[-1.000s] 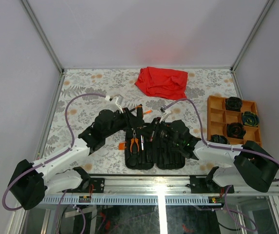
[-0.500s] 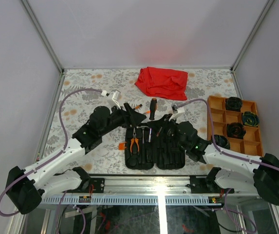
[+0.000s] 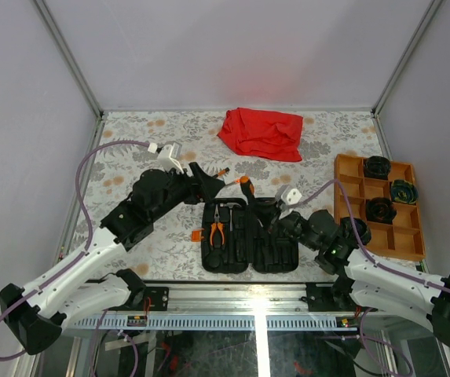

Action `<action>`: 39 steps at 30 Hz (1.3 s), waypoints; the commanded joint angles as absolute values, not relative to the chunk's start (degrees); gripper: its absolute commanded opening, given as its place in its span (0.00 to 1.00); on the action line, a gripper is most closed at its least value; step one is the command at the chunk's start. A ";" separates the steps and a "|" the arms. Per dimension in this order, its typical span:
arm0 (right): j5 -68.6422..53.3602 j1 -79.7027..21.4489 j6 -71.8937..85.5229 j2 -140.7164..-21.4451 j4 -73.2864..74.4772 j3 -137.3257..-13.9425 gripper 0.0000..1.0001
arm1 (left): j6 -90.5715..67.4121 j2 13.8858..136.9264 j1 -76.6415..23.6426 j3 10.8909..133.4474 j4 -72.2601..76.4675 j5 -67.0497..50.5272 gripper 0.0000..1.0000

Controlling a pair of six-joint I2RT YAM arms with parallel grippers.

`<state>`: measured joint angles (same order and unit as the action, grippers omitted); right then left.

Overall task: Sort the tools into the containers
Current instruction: Pick up the screwdriver from the center of the board.

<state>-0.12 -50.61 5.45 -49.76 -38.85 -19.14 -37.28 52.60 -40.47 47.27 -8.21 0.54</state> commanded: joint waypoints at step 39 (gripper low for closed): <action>-11.02 -50.60 -87.39 -46.13 28.79 -41.41 0.01 | -20.05 69.34 -51.18 56.40 -15.41 -26.90 0.67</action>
<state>-13.87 -50.63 -84.84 -47.27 30.96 -41.54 -21.91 67.35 -48.84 54.76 -14.04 -26.41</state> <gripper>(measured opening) 0.105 0.676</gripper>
